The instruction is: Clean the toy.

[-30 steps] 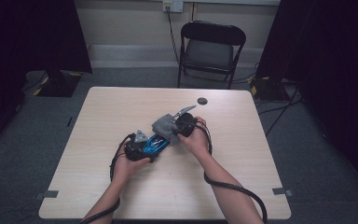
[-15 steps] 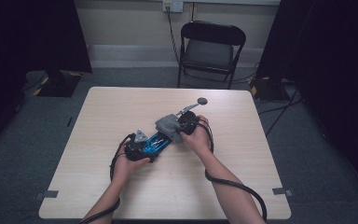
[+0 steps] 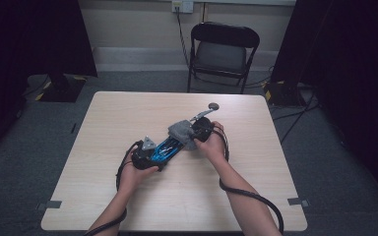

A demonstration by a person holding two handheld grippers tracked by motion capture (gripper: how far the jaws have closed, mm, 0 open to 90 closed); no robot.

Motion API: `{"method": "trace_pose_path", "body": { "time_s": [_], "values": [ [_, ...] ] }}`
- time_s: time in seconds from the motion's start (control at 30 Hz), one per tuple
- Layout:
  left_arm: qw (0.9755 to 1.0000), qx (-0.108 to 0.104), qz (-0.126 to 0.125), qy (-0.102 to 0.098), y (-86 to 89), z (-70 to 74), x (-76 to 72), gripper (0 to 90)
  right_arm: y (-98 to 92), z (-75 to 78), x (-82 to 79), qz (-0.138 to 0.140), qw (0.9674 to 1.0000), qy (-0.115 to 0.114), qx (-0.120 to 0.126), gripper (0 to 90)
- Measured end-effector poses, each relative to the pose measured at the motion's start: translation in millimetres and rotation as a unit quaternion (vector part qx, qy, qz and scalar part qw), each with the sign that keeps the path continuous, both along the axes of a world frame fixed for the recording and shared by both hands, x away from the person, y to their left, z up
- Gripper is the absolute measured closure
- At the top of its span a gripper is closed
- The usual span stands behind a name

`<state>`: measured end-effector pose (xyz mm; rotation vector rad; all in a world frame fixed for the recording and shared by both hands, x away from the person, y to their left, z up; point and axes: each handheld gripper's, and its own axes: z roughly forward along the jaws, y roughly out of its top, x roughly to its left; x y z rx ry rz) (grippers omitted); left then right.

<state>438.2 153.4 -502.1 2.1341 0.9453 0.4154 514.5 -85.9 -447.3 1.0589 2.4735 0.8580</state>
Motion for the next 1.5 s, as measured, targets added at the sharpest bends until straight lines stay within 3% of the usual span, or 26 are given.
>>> {"method": "trace_pose_path", "body": {
  "time_s": [0.63, 0.93, 1.23, 1.5],
  "values": [
    [1.0, 0.0, 0.0, 0.0, 0.0, 0.0, 0.0, 25.6, -35.5, -6.7, 0.8, -0.032, 0.9995, -0.001, 0.006, 78.3],
    [1.0, 0.0, 0.001, 0.0, -0.1, 0.0, -0.1, 25.6, -55.0, 8.5, -6.7, -0.039, 0.9989, -0.016, 0.021, 78.3],
    [1.0, 0.0, 0.0, 0.0, 0.0, 0.0, 0.0, 25.6, -51.7, 28.9, -21.1, -0.011, 0.9985, -0.033, 0.043, 78.3],
    [1.0, 0.0, 0.0, 0.0, 0.0, 0.0, 0.0, 25.6, -35.3, 31.8, -36.0, 0.022, 0.9971, -0.034, 0.064, 78.2]
  ]
}}
